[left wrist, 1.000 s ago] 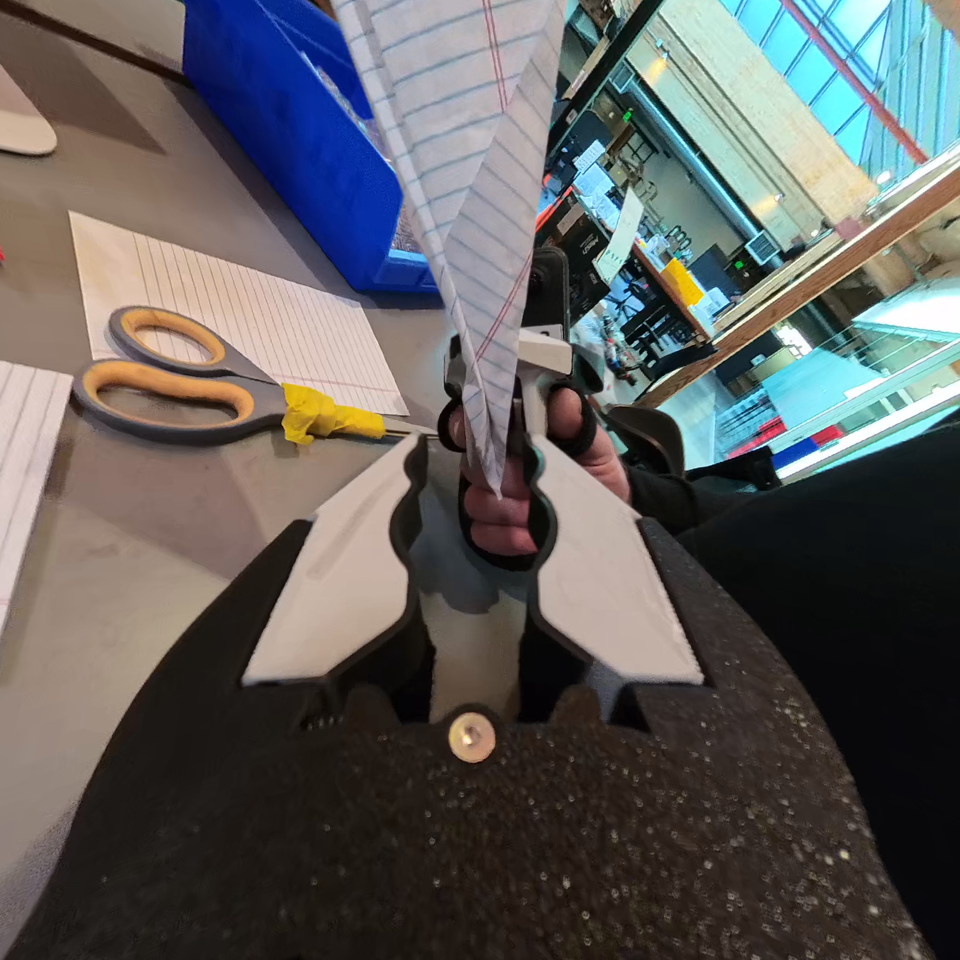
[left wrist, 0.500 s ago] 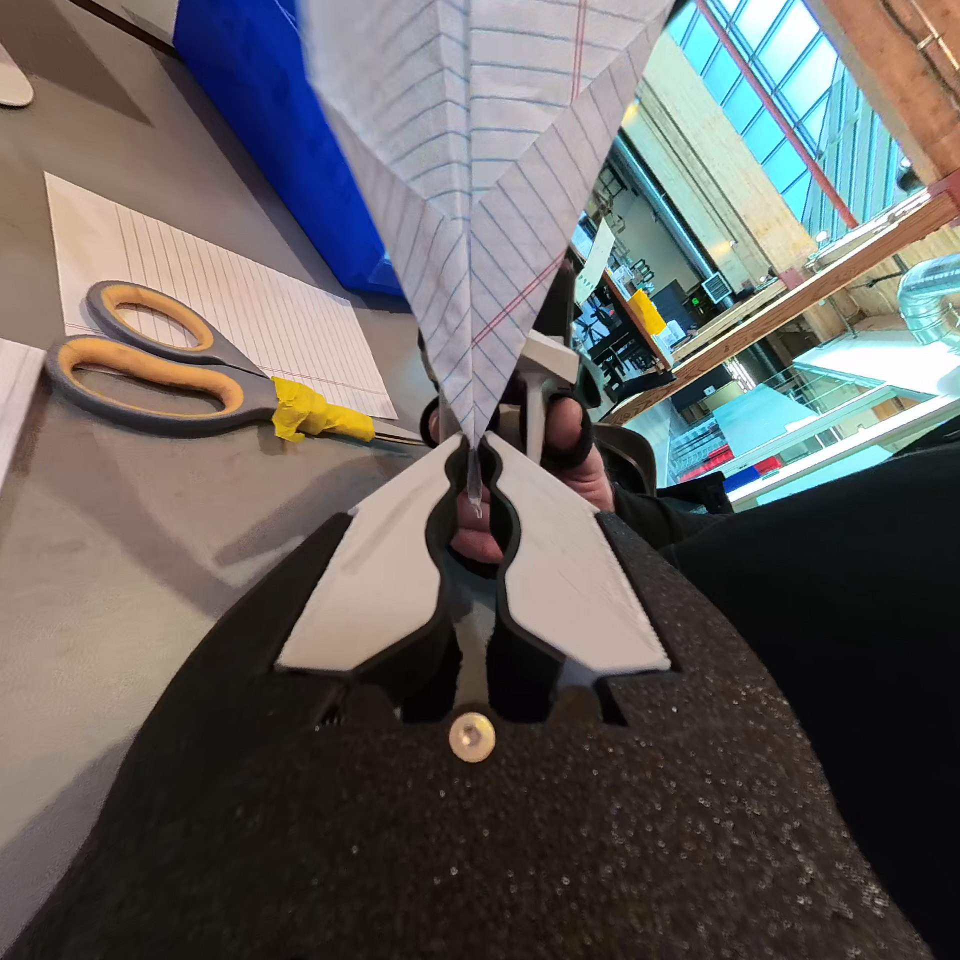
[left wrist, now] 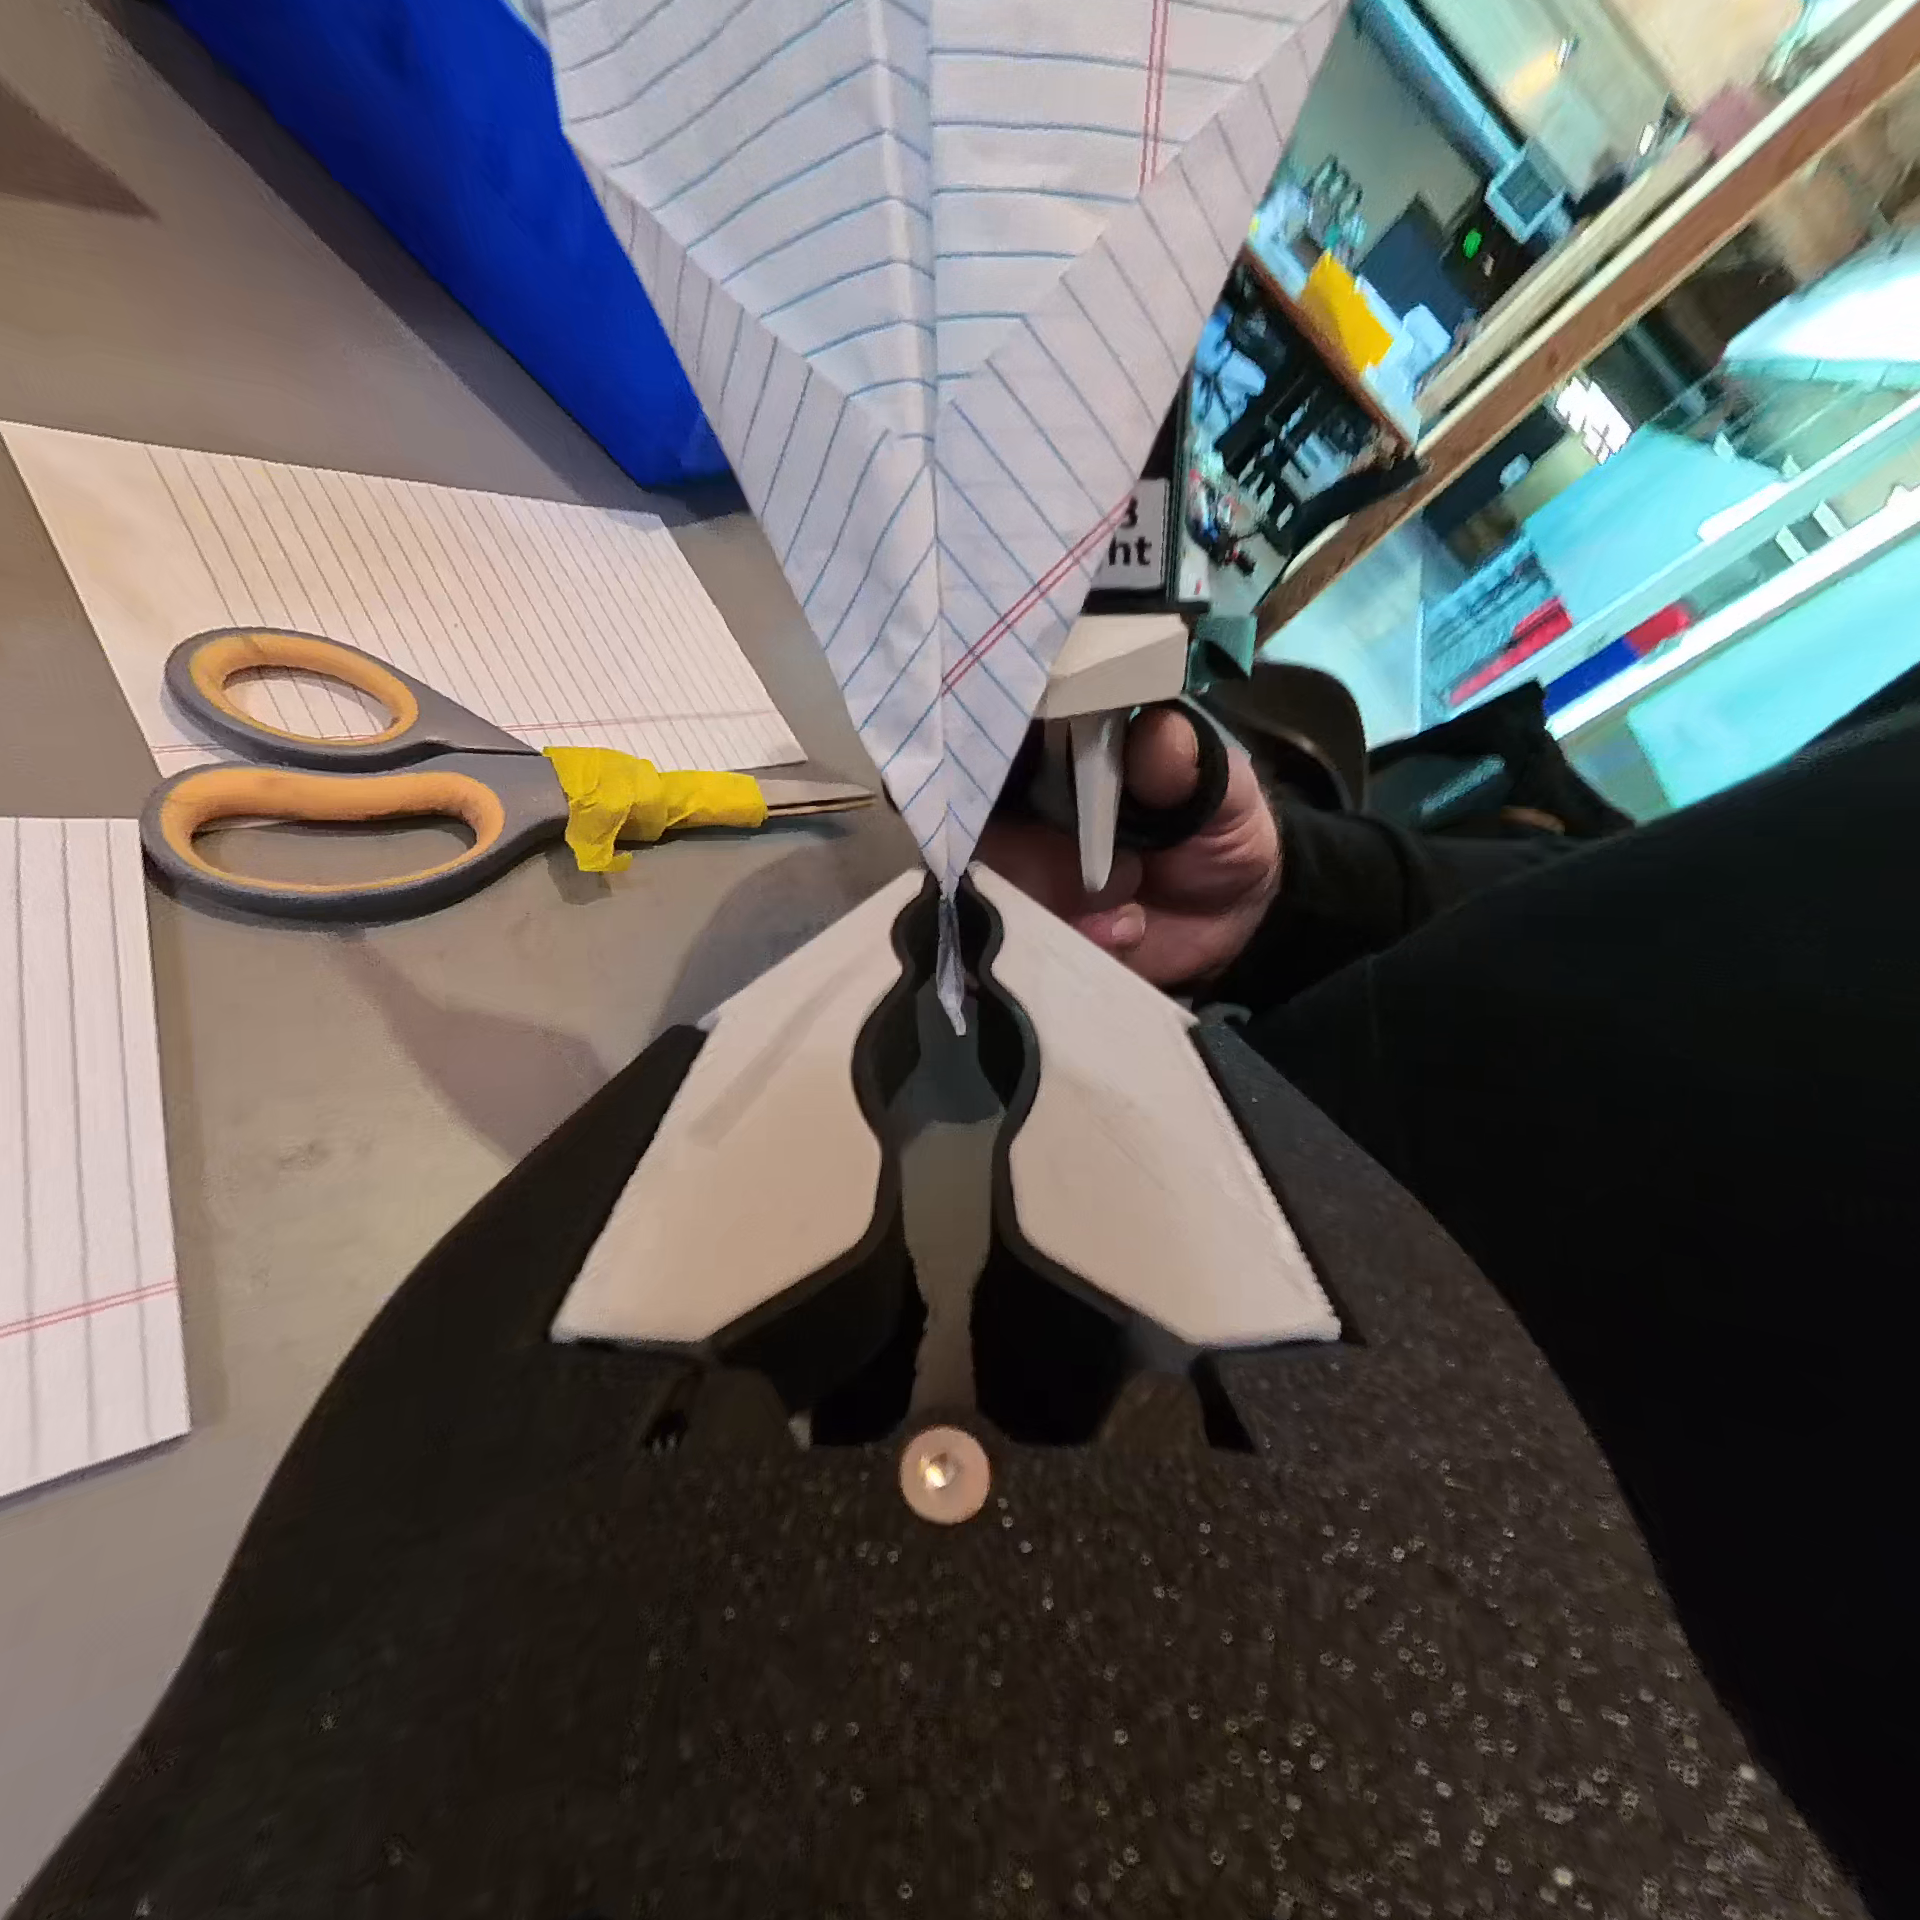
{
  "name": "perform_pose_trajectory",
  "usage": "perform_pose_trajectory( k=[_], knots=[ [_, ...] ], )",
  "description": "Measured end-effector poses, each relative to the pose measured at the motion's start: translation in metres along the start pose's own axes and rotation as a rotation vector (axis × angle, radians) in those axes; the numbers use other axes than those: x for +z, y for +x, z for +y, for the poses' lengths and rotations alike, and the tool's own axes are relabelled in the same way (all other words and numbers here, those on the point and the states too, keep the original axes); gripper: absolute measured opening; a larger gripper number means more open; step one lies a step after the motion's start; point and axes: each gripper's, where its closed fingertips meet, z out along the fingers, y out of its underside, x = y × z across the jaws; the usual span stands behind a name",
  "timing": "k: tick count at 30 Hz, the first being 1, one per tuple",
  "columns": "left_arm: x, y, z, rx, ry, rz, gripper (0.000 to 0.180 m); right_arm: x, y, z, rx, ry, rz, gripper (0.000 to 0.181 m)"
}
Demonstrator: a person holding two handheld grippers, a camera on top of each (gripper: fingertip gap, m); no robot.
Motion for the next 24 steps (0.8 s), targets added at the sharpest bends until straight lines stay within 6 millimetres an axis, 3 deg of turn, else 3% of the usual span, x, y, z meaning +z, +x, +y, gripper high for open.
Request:
perform_pose_trajectory(
  k=[8, 13, 16, 19, 24],
  knots=[
    [-0.007, 0.002, -0.008, 0.188, -0.128, -0.058, 0.004, -0.001, -0.015, -0.009, -0.052, 0.041, -0.087, 0.0],
    [-0.005, 0.028, -0.028, 0.212, -0.069, 0.02, 0.024, -0.008, -0.036, -0.026, -0.062, 0.147, -0.231, 0.0],
    [-0.009, 0.046, -0.04, 0.119, -0.007, 0.133, 0.027, -0.016, -0.056, -0.034, -0.037, 0.186, -0.367, 0.0],
    [-0.015, 0.06, -0.059, -0.105, 0.125, 0.307, 0.03, -0.024, -0.07, -0.042, -0.009, 0.211, -0.484, 0.0],
    [-0.011, 0.073, -0.074, -0.293, 0.243, 0.478, 0.025, -0.028, -0.087, -0.036, -0.014, 0.167, -0.598, 0.0]
  ],
)
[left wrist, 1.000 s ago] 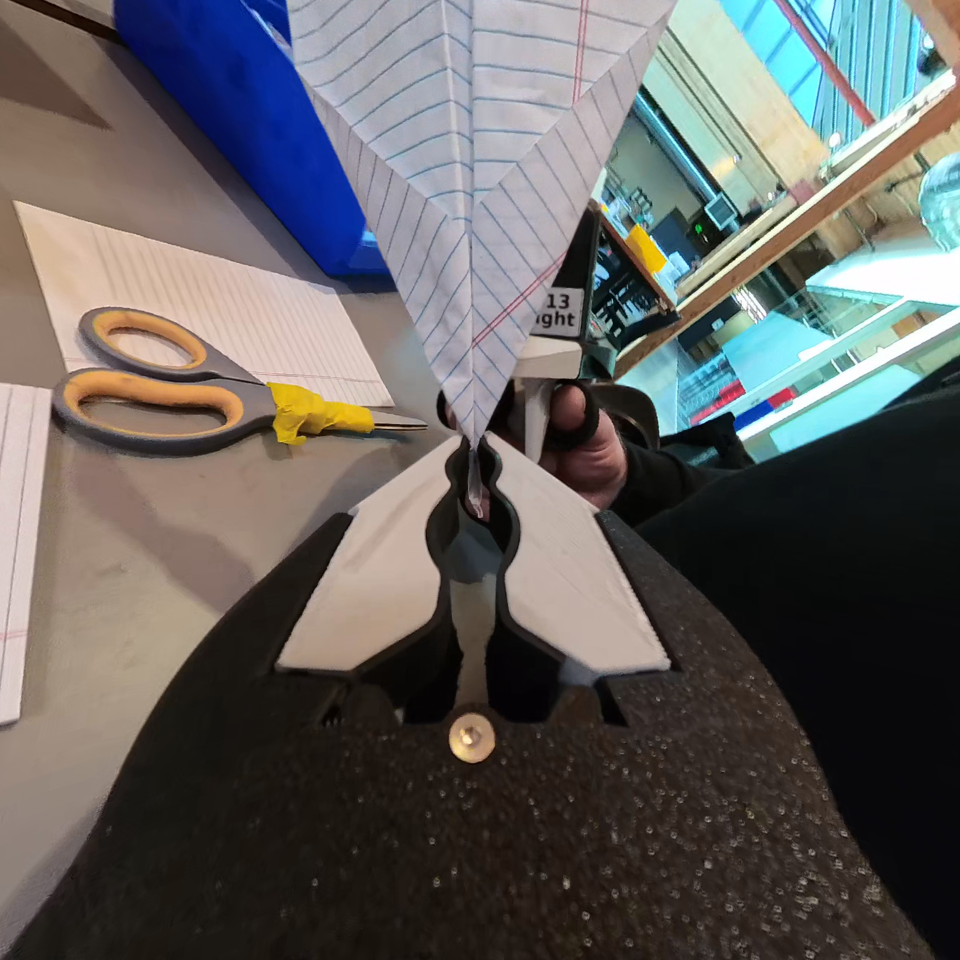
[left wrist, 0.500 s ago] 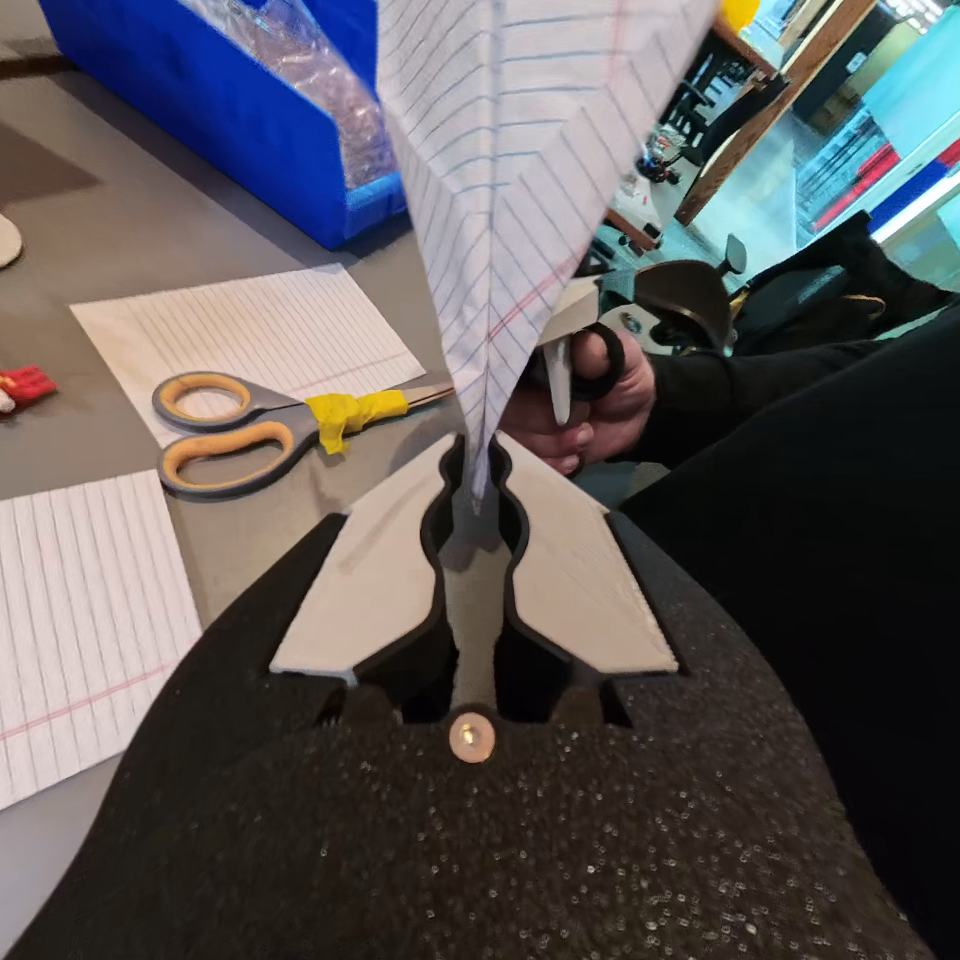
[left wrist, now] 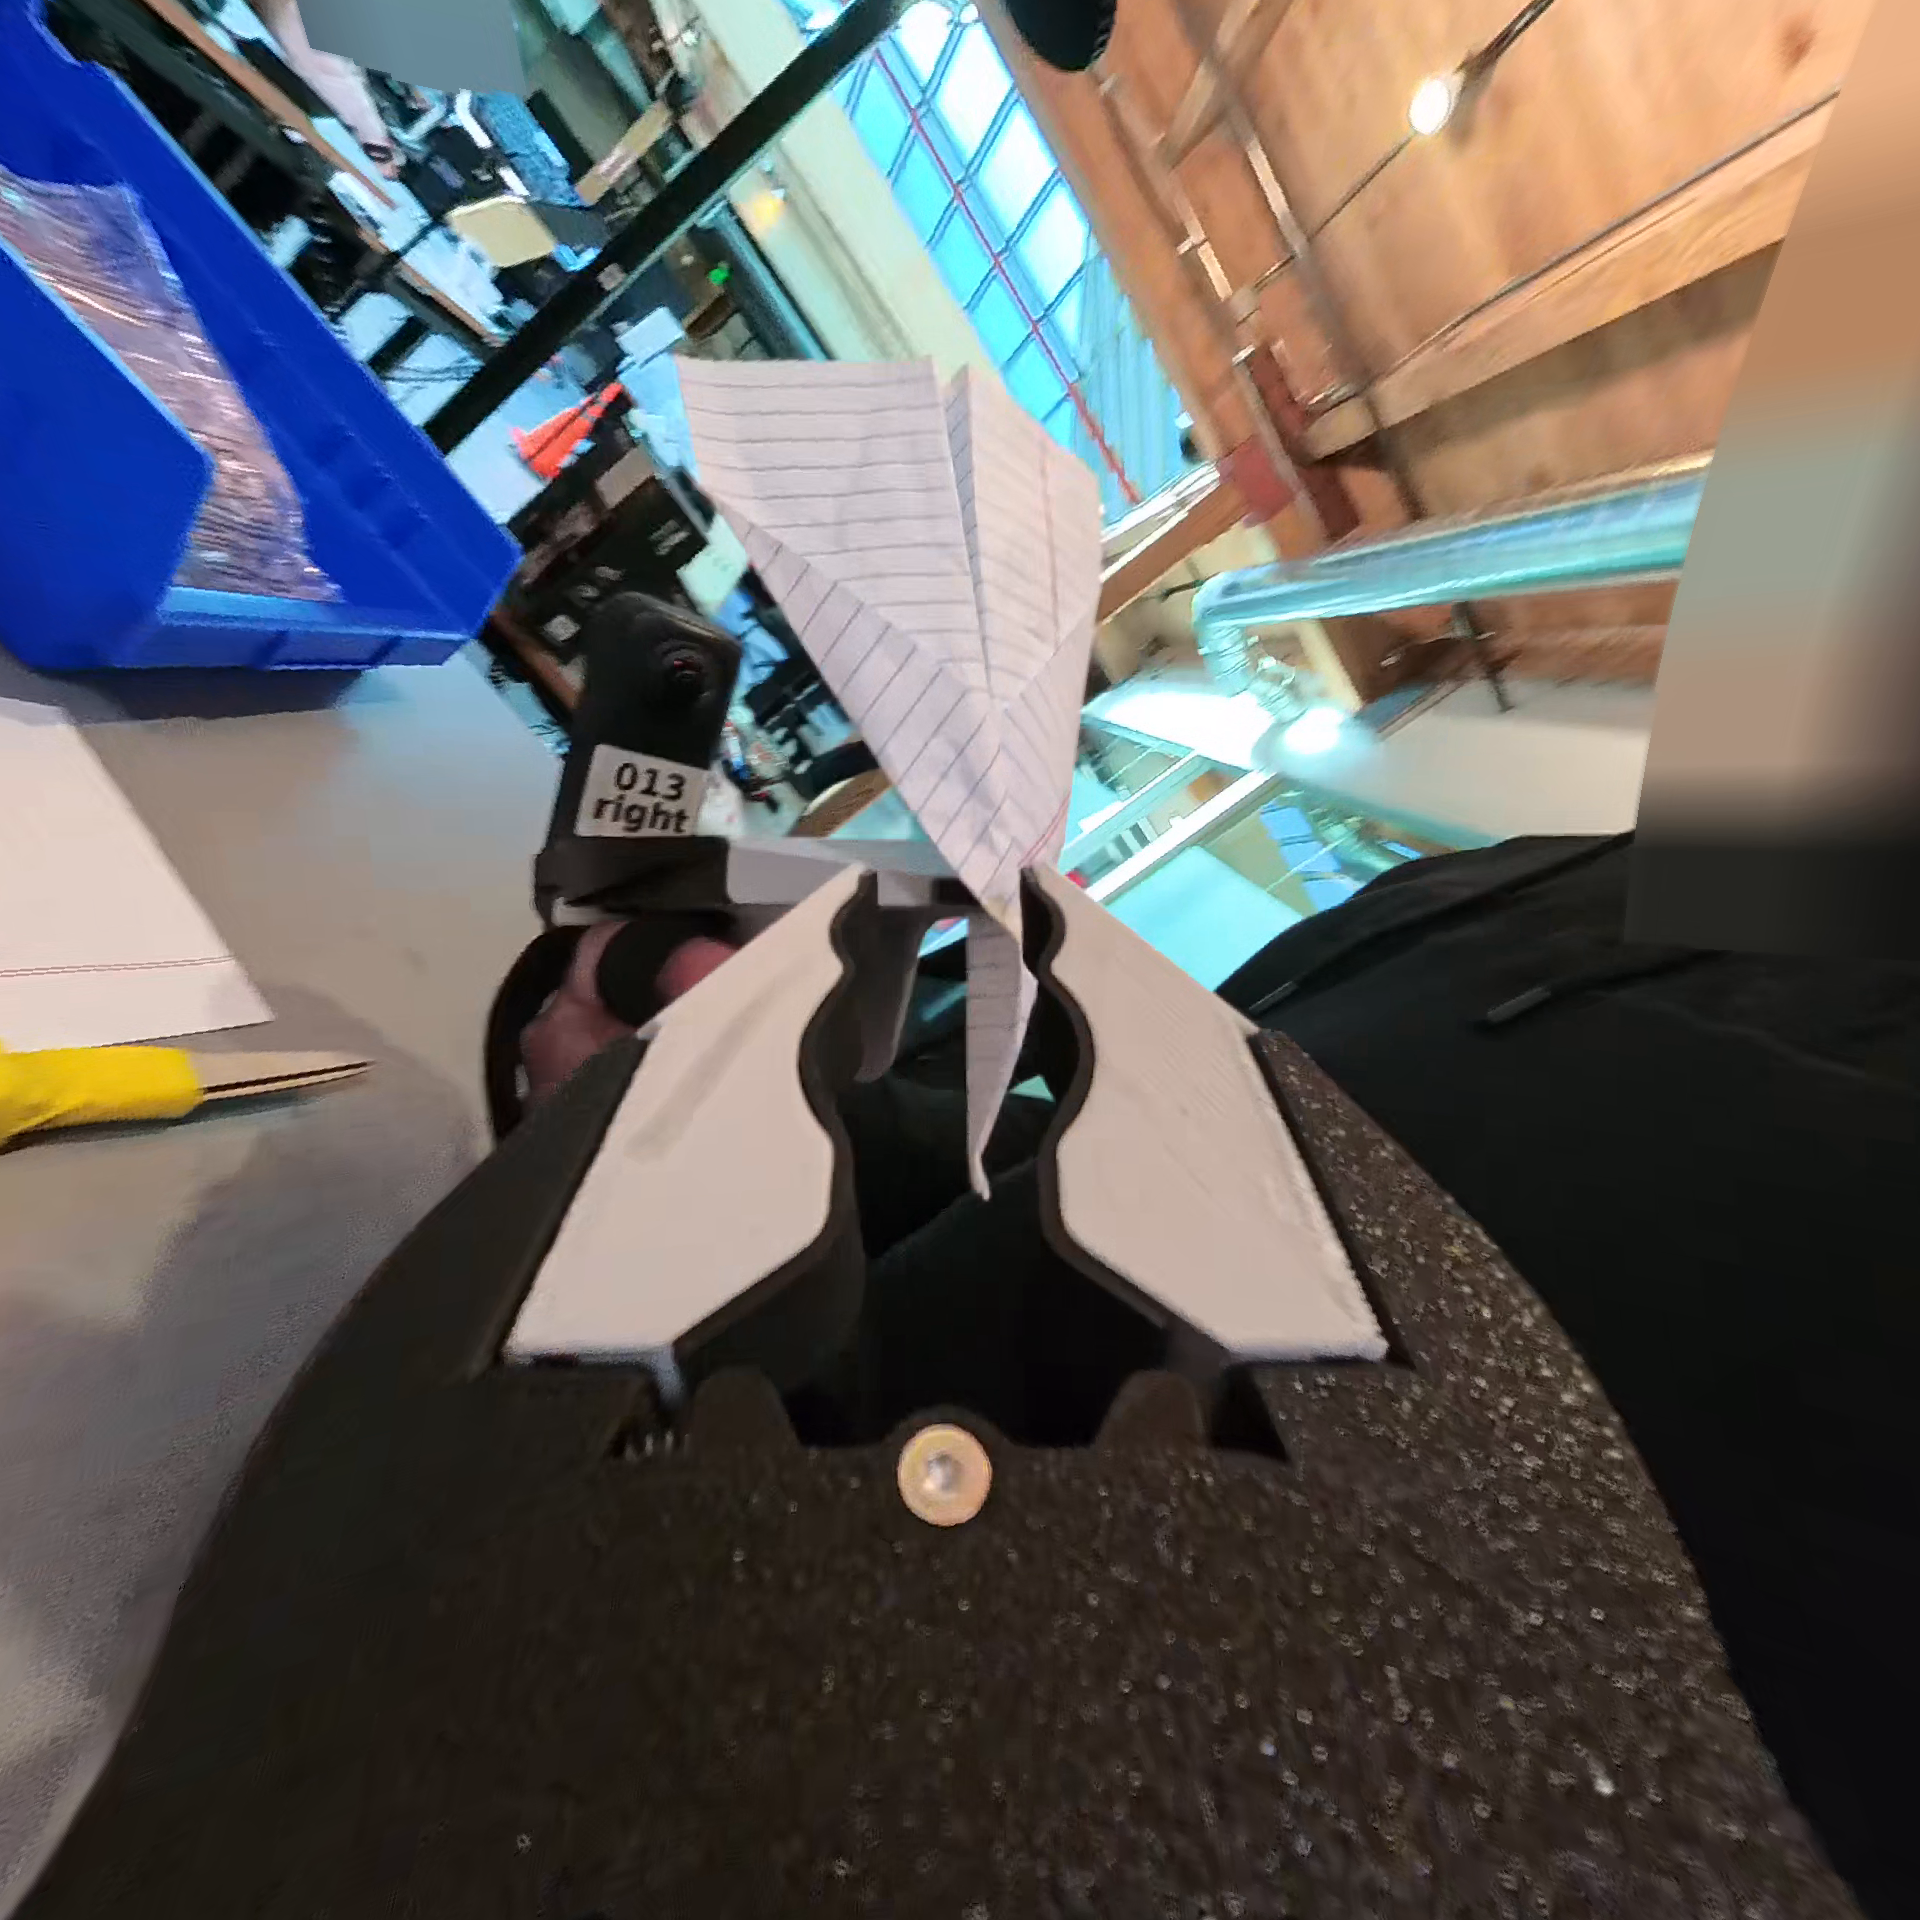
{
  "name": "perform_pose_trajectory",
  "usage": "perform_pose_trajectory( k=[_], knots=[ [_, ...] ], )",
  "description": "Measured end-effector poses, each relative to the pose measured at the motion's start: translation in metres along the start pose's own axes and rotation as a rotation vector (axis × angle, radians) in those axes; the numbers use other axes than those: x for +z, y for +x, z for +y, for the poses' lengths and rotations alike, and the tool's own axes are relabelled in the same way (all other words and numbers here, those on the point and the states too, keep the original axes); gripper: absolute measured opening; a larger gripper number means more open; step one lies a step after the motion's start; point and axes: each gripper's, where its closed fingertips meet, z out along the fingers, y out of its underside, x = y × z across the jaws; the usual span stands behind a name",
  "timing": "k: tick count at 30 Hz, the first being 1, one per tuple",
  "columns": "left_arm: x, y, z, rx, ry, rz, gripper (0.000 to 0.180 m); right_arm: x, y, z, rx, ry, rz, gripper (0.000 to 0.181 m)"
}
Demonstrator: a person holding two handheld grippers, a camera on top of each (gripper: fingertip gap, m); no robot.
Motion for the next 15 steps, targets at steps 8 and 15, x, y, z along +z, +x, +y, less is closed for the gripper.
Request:
perform_pose_trajectory(
  k=[8, 15],
  knots=[
    [0.014, 0.014, 0.003, -0.025, -0.001, 0.082, 0.007, -0.001, -0.007, 0.0, 0.001, 0.009, -0.034, 0.0],
    [0.012, 0.014, 0.0, 0.173, -0.047, -0.013, 0.0, -0.001, -0.006, 0.001, -0.001, 0.01, -0.022, 0.0]
  ],
)
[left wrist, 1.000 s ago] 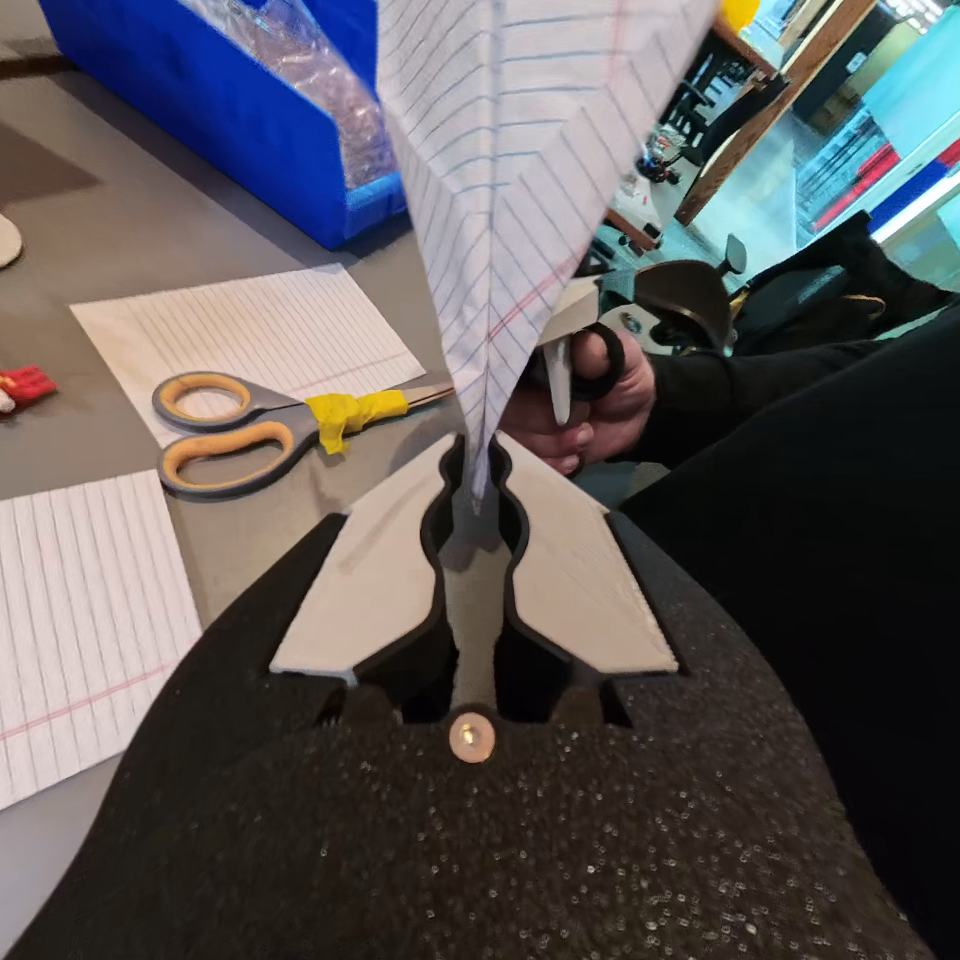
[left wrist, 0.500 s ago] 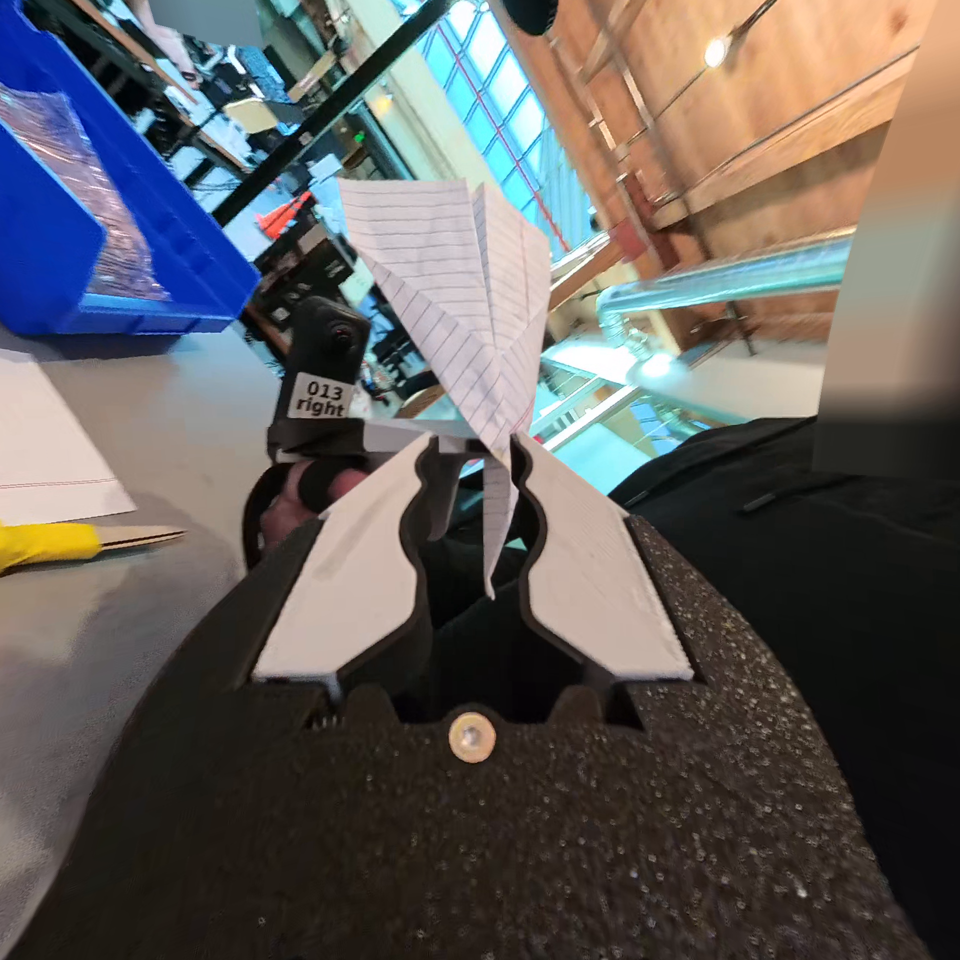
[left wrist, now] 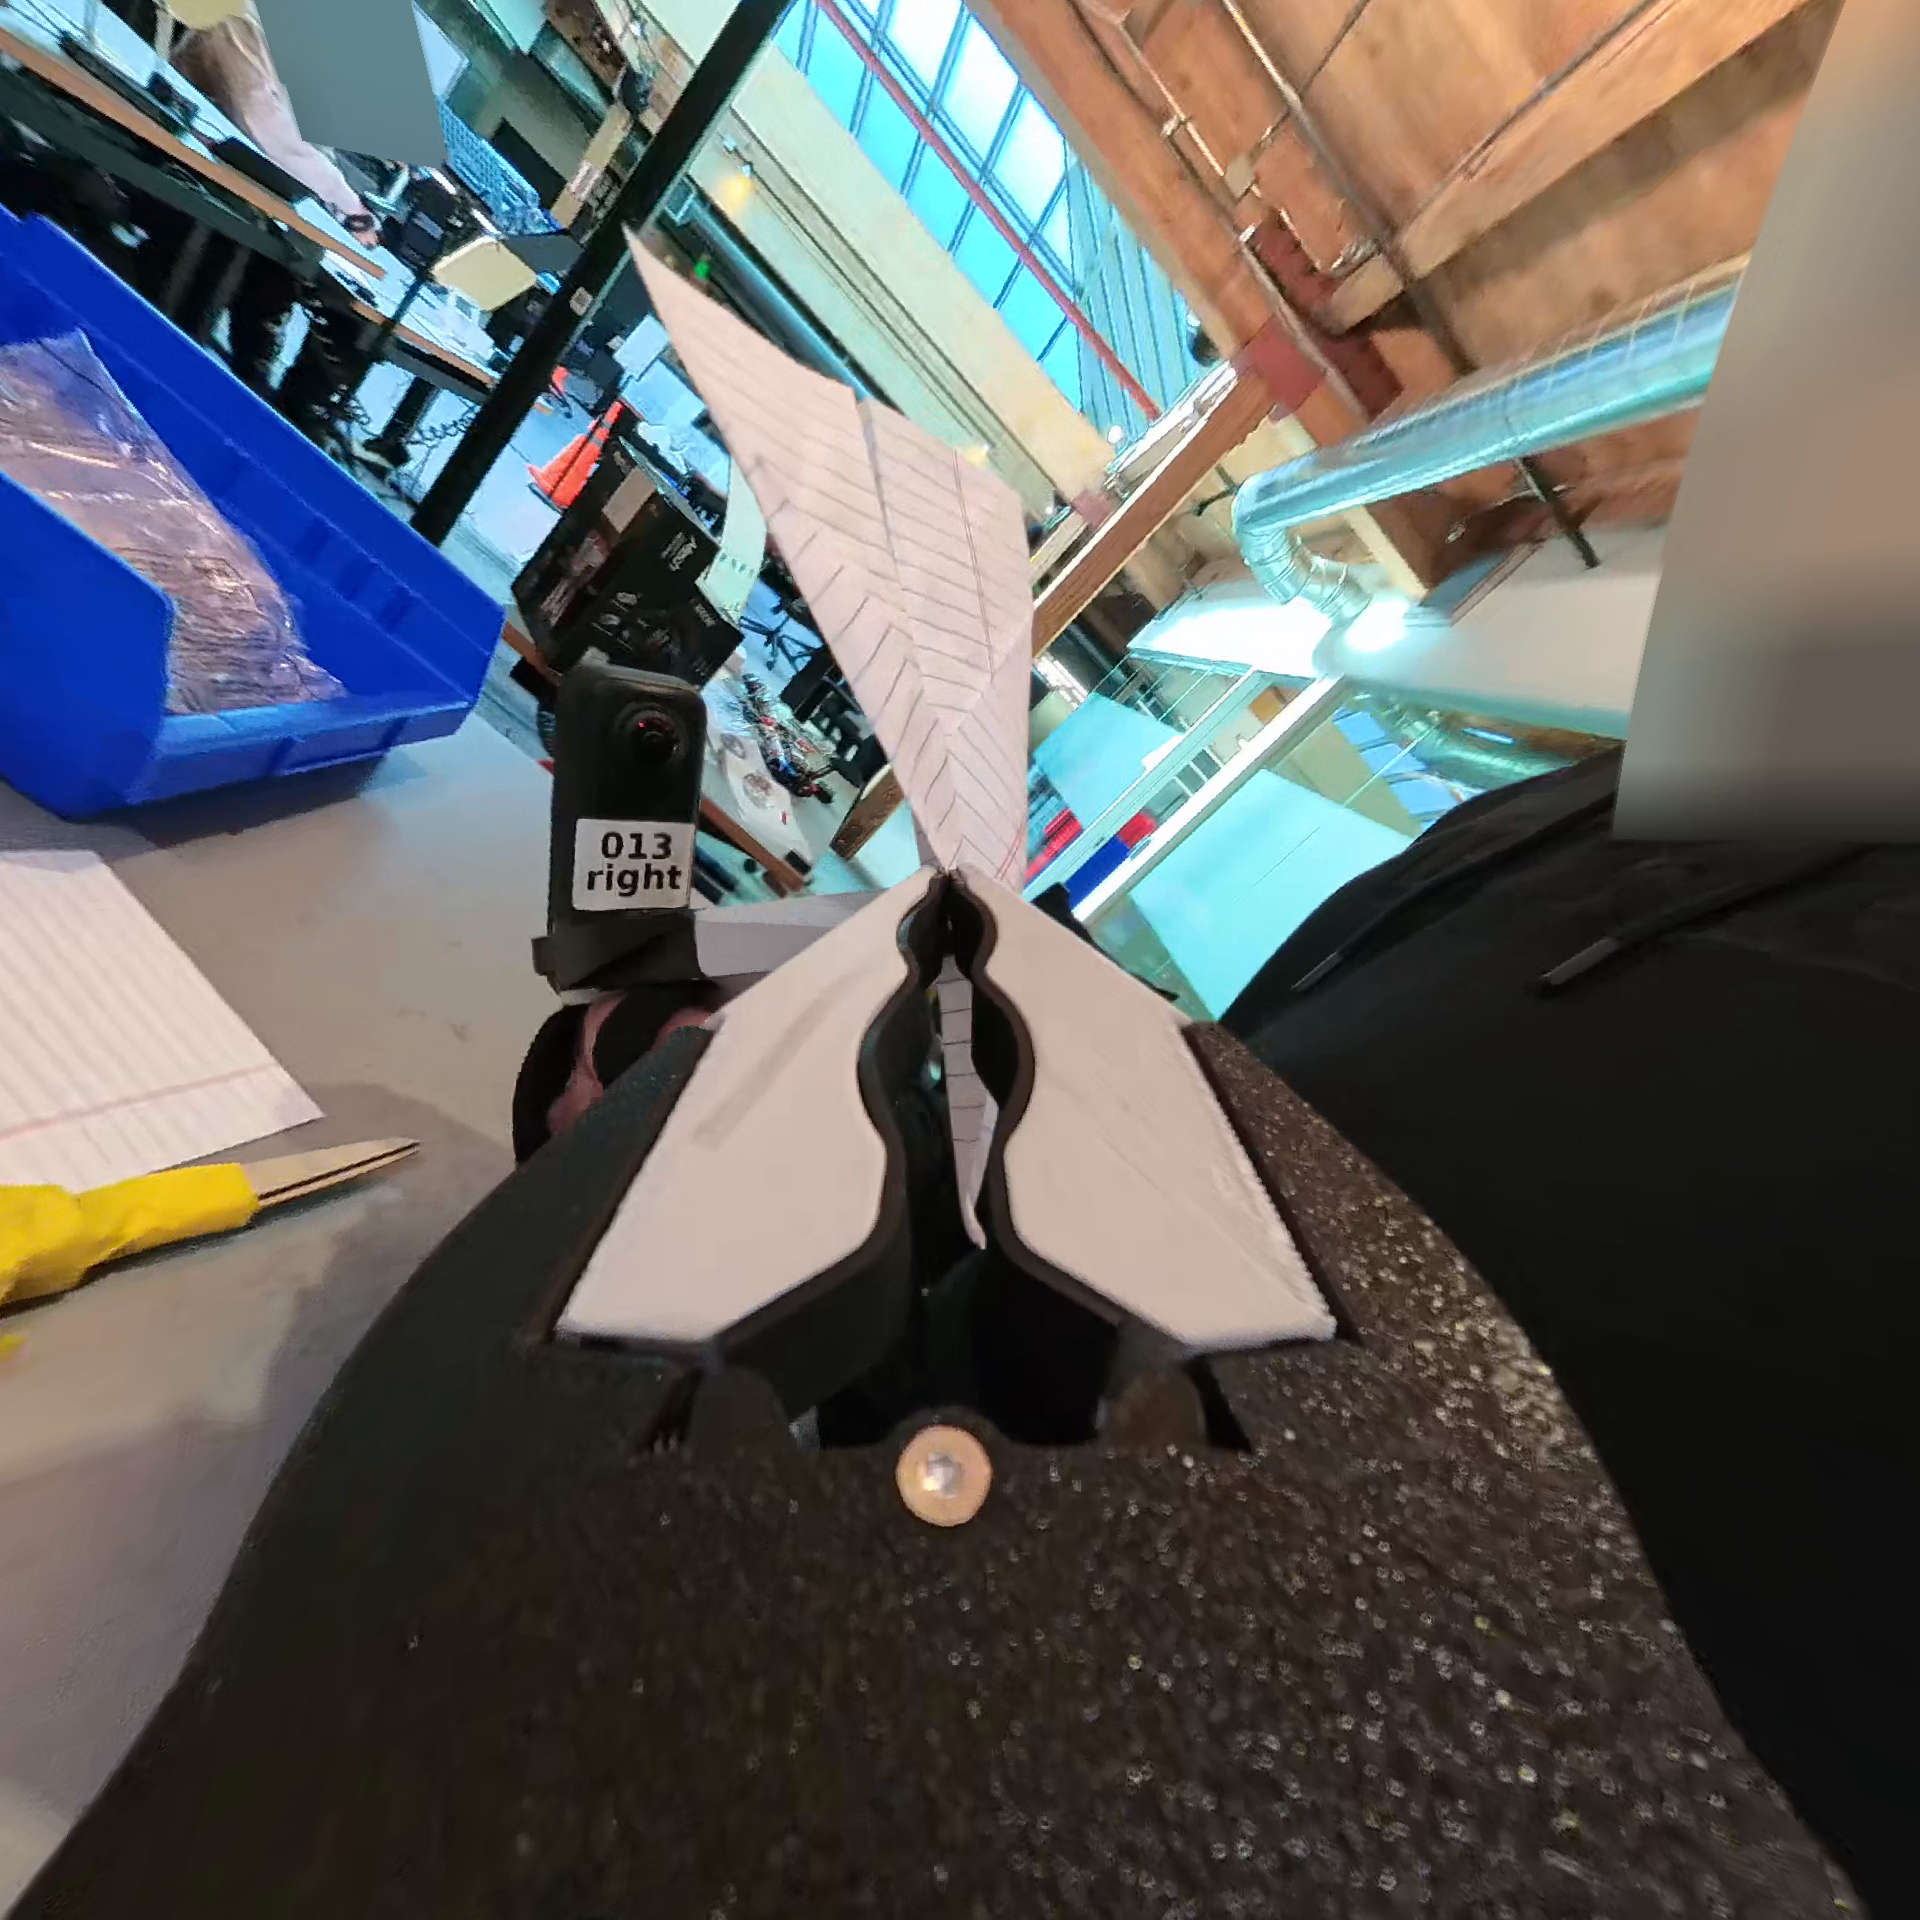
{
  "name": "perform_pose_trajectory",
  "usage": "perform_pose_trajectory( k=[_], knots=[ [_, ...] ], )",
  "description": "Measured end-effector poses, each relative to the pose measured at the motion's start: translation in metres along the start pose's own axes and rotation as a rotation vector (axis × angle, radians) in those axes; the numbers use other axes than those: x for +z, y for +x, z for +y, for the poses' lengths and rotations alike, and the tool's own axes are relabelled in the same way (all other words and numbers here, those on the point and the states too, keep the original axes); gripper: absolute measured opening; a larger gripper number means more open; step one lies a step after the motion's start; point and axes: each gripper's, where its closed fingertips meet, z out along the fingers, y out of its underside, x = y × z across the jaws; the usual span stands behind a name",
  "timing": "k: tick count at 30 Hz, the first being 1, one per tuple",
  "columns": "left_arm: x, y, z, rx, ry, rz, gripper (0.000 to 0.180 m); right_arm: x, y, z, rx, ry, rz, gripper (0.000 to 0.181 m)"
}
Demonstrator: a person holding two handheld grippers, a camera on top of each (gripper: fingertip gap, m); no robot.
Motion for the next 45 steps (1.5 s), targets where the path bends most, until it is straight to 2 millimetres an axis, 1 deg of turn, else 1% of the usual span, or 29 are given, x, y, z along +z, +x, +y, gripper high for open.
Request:
perform_pose_trajectory(
  k=[5, 8, 13, 16, 21, 24, 26, 27, 28, 31, 34, 36, 38, 41, 45],
  knots=[
    [-0.002, -0.001, -0.005, -0.04, 0.019, 0.012, 0.0, 0.001, 0.008, -0.003, -0.019, 0.016, 0.049, 0.0],
    [-0.002, -0.005, -0.005, -0.038, -0.017, 0.005, 0.0, 0.001, 0.009, -0.008, -0.034, 0.026, 0.081, 0.004],
    [0.003, -0.003, -0.003, -0.089, -0.089, 0.063, 0.0, 0.001, 0.001, -0.009, -0.075, -0.011, 0.118, 0.002],
    [0.012, 0.0, 0.003, -0.116, -0.16, 0.101, 0.0, -0.001, -0.006, -0.01, -0.103, -0.048, 0.158, 0.0],
    [0.036, 0.016, 0.002, -0.134, -0.218, 0.202, 0.0, -0.005, -0.03, -0.021, -0.196, -0.075, 0.258, 0.0],
    [0.055, 0.024, 0.0, -0.134, -0.227, 0.257, 0.003, -0.009, -0.048, -0.031, -0.272, -0.068, 0.334, 0.0],
    [0.07, 0.03, 0.003, -0.131, -0.251, 0.283, 0.006, -0.013, -0.059, -0.037, -0.328, -0.075, 0.402, 0.0],
    [0.077, 0.033, 0.004, -0.128, -0.258, 0.3, 0.005, -0.015, -0.067, -0.04, -0.352, -0.077, 0.418, 0.0],
    [0.084, 0.038, 0.005, -0.127, -0.256, 0.325, 0.0, -0.017, -0.074, -0.042, -0.366, -0.08, 0.43, 0.0],
    [0.104, 0.045, 0.009, -0.126, -0.282, 0.363, 0.0, -0.028, -0.093, -0.049, -0.384, -0.066, 0.473, 0.0],
    [0.123, 0.048, 0.014, -0.117, -0.33, 0.378, 0.0, -0.039, -0.111, -0.058, -0.429, -0.042, 0.534, 0.005],
    [0.132, 0.051, 0.016, -0.131, -0.348, 0.401, 0.0, -0.044, -0.122, -0.061, -0.468, -0.048, 0.571, 0.003],
    [0.139, 0.055, 0.023, -0.141, -0.394, 0.429, 0.0, -0.047, -0.131, -0.059, -0.478, -0.065, 0.581, 0.002],
    [0.147, 0.059, 0.029, -0.155, -0.428, 0.451, 0.0, -0.051, -0.139, -0.058, -0.494, -0.052, 0.601, 0.0],
    [0.147, 0.058, 0.034, -0.201, -0.464, 0.485, 0.0, -0.051, -0.139, -0.055, -0.515, -0.049, 0.625, 0.0]
  ],
)
